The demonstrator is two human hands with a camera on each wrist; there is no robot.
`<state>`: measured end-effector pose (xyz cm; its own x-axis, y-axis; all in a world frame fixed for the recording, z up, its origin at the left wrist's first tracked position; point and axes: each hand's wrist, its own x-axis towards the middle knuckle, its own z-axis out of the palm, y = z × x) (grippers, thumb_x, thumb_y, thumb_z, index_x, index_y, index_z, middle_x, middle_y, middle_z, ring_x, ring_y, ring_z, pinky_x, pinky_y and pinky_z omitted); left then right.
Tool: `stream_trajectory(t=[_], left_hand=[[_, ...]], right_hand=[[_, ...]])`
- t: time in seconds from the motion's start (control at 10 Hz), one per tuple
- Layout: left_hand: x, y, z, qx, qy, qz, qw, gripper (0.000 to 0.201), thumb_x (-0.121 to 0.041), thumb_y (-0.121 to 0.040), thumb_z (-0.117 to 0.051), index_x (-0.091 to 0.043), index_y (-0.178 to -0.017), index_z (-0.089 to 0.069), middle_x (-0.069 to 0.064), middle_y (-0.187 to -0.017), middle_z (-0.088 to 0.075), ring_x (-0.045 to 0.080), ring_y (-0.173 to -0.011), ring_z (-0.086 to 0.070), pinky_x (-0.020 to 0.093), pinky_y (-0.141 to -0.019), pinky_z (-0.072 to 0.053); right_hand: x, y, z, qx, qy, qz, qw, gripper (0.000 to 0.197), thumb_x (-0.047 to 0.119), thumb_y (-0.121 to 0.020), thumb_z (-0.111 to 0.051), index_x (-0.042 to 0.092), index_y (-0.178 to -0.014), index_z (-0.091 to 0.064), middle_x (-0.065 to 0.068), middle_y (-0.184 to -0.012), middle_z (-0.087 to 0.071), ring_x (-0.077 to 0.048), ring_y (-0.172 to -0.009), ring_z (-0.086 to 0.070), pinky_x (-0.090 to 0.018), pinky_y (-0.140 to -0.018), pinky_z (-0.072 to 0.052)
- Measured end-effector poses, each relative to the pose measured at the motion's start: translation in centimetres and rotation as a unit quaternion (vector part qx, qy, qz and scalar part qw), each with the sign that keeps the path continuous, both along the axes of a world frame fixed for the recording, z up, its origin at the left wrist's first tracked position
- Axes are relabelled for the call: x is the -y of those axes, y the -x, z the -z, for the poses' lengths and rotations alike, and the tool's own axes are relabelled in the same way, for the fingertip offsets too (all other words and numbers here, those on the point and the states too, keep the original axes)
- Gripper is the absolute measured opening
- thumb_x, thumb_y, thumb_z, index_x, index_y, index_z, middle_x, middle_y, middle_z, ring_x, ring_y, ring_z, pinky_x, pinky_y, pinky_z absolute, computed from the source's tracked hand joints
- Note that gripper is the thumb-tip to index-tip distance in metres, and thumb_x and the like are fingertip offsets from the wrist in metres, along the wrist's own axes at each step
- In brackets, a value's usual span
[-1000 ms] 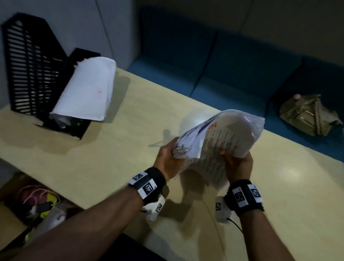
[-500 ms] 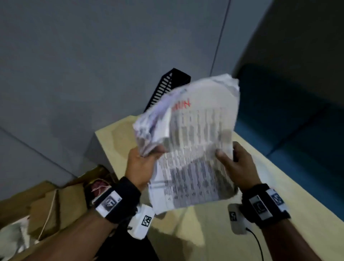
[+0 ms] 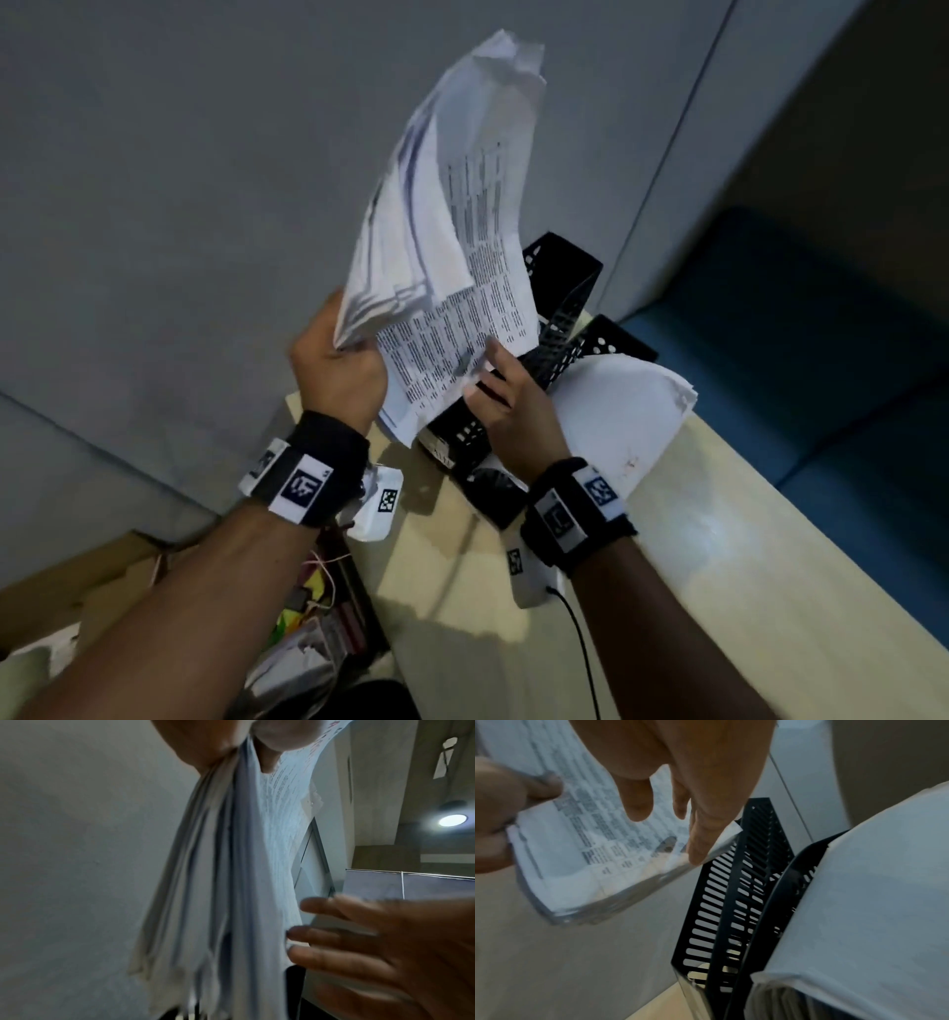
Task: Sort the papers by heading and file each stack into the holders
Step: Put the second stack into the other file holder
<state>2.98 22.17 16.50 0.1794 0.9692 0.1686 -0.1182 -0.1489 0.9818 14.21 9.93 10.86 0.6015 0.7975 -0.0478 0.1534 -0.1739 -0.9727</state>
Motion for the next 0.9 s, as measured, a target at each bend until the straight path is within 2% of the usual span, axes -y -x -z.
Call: stream_trajectory(t=[0.1,0.2,0.3,0.4,0.5,0.6,0.7,0.8,0.9], left_hand=[[0.6,-1.9,0.8,-0.026,-0.084,0.034,0.996,0.03,0.01,-0.083,-0.051,0.013,-0.11,-0.062,0.023,-0.1,-0.069,-0.023,-0.069,-0.055,-0.001,-0.068,-0.041],[0.2,-3.8,2.6,-0.019,-0.129,0.075,0.989,0.046,-0.007,-0.075,-0.048,0.004,-0.117,-0.063,-0.006,-0.107,-0.067,-0.018,-0.094,-0.058,0.009,-0.086,-0.046],[-0.6,-4.9,3.6,0.006,-0.158,0.15,0.976,0.048,-0.026,-0.081,-0.06,-0.006,-0.124,-0.06,-0.021,-0.117,-0.065,0.002,-0.105,-0.061,0.031,-0.093,-0.049],[-1.5,-5.4,3.2,0.02,-0.121,0.124,0.985,0.057,-0.041,-0.084,-0.064,0.004,-0.119,-0.06,-0.006,-0.108,-0.068,0.0,-0.099,-0.062,0.027,-0.087,-0.049],[-4.2,-5.5,2.1,0.055,-0.055,0.033,0.996,0.031,-0.009,-0.084,-0.053,0.012,-0.104,-0.066,-0.033,-0.07,-0.065,-0.017,-0.073,-0.059,0.006,-0.073,-0.045],[-4.8,-5.3,1.5,0.099,-0.009,0.024,0.995,0.036,0.001,-0.088,-0.045,-0.009,-0.08,-0.079,-0.019,-0.068,-0.071,-0.004,-0.07,-0.066,0.013,-0.075,-0.051],[-4.4,-6.0,4.2,0.025,-0.085,0.053,0.995,0.027,-0.009,-0.092,-0.055,0.01,-0.109,-0.065,-0.032,-0.08,-0.068,-0.013,-0.078,-0.061,0.011,-0.077,-0.049],[-2.8,-6.5,6.0,-0.042,-0.153,0.078,0.984,0.047,-0.054,-0.091,-0.045,-0.022,-0.12,-0.066,-0.021,-0.107,-0.068,-0.002,-0.099,-0.063,0.023,-0.088,-0.052],[-2.1,-7.1,7.3,-0.071,-0.216,0.071,0.971,0.021,-0.036,-0.089,-0.062,-0.044,-0.109,-0.066,-0.036,-0.096,-0.066,-0.013,-0.091,-0.06,0.017,-0.084,-0.05]], right_hand=[[-1.9,-1.1,0.6,0.027,0.009,0.011,1.0,0.064,0.027,-0.091,-0.06,0.028,-0.148,-0.029,0.005,-0.145,-0.044,-0.009,-0.133,-0.042,-0.037,-0.112,-0.036],[-2.9,-2.2,0.9,0.06,0.031,0.004,0.998,0.052,0.029,-0.091,-0.059,0.025,-0.14,-0.04,-0.004,-0.145,-0.045,-0.016,-0.129,-0.047,-0.035,-0.105,-0.042],[-3.1,-3.2,1.1,0.132,0.044,0.01,0.99,0.04,0.024,-0.091,-0.06,0.014,-0.128,-0.05,-0.006,-0.127,-0.059,-0.02,-0.115,-0.057,-0.02,-0.085,-0.047],[-3.3,-3.9,0.5,0.171,0.054,0.017,0.984,0.048,0.016,-0.091,-0.061,0.016,-0.137,-0.047,-0.005,-0.147,-0.043,-0.016,-0.139,-0.035,-0.028,-0.112,-0.034],[-3.7,-4.5,0.4,0.161,0.025,0.042,0.986,0.051,0.014,-0.091,-0.06,0.016,-0.14,-0.044,-0.004,-0.153,-0.036,-0.012,-0.144,-0.025,-0.036,-0.117,-0.027],[-4.7,-4.6,0.7,0.136,0.018,0.063,0.989,0.055,0.022,-0.092,-0.059,0.02,-0.143,-0.038,-0.005,-0.151,-0.038,-0.015,-0.142,-0.03,-0.04,-0.115,-0.031],[-5.9,-4.6,1.1,0.066,0.049,0.083,0.993,0.062,0.034,-0.091,-0.058,0.019,-0.145,-0.033,-0.002,-0.142,-0.046,-0.021,-0.135,-0.041,-0.04,-0.112,-0.035],[-6.7,-4.8,1.3,-0.033,0.032,0.105,0.993,0.061,0.034,-0.088,-0.055,0.013,-0.142,-0.036,-0.006,-0.138,-0.052,-0.023,-0.125,-0.052,-0.046,-0.105,-0.043],[-6.6,-5.0,1.1,-0.026,0.027,0.102,0.994,0.052,0.026,-0.091,-0.053,0.013,-0.14,-0.041,-0.006,-0.134,-0.056,-0.019,-0.117,-0.057,-0.031,-0.098,-0.048]])
